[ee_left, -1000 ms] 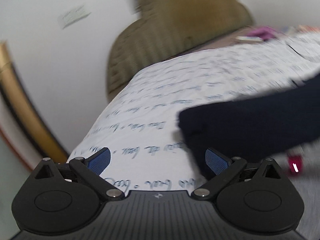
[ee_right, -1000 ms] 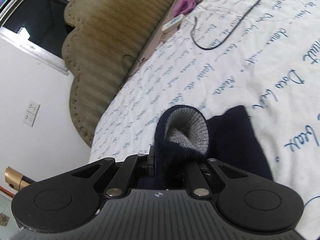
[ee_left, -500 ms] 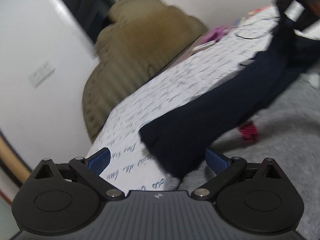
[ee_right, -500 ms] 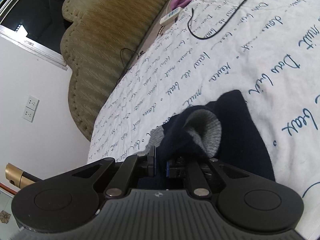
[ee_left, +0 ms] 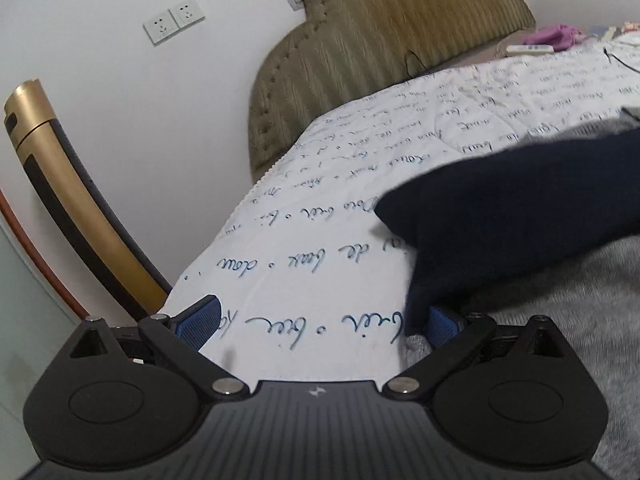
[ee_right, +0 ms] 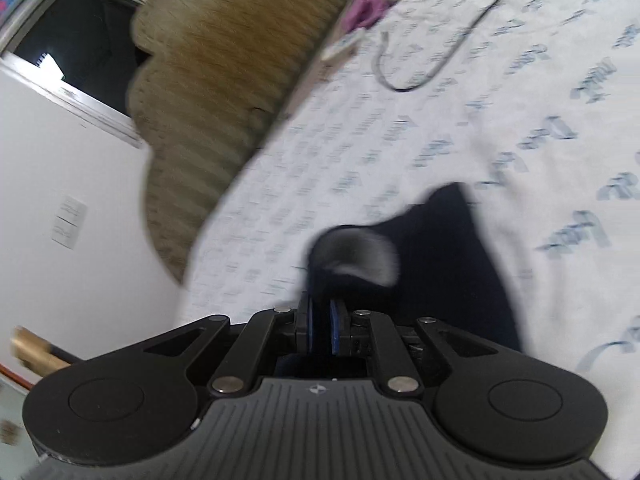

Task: Fold small clothes
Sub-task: 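Draw the navy sleeve across the sweater body with the right tool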

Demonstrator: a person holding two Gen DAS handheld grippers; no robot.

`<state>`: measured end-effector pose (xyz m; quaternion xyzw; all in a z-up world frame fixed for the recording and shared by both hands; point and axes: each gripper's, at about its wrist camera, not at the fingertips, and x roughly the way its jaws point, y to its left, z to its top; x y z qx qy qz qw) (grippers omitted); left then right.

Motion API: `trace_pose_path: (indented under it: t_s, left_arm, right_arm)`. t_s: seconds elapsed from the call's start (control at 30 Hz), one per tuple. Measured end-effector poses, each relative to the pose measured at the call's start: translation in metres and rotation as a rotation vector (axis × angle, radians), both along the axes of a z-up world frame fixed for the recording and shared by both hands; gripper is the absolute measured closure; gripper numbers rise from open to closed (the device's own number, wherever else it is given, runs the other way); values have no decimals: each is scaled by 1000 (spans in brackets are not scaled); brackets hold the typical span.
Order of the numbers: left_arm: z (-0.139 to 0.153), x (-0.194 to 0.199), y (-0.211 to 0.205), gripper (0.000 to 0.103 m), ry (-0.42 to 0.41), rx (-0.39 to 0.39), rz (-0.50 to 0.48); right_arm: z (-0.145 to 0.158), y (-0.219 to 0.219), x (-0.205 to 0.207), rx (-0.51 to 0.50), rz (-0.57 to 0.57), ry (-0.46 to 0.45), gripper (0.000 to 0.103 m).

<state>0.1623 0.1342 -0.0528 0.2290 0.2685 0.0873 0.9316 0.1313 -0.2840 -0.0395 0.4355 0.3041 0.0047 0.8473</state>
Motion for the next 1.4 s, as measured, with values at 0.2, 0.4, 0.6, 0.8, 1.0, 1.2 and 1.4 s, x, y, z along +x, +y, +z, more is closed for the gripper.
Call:
trace_pose_path:
  t_s: [0.2, 0.4, 0.6, 0.8, 1.0, 1.2, 1.4]
  left_arm:
    - [0, -6, -15, 0, -25, 99, -47]
    - [2, -9, -12, 0, -13, 72, -41]
    - [5, -15, -11, 0, -12, 63, -54]
    - [9, -21, -10, 0, 9, 19, -53]
    - [11, -28, -9, 0, 2, 27, -48]
    - [11, -25, -3, 0, 21, 4, -58]
    - [17, -36, -4, 1, 37, -39, -50]
  right_arm:
    - [-22, -12, -15, 16, -20, 35, 92]
    - [-14, -11, -33, -13, -21, -1, 99]
    - [-14, -20, -51, 14, -18, -18, 99]
    - [-16, -18, -25, 53, -15, -60, 39]
    - [-22, -4, 4, 10, 7, 5, 90]
    - [-13, -7, -21, -56, 11, 5, 92]
    - [-11, -15, -36, -30, 10, -4, 64]
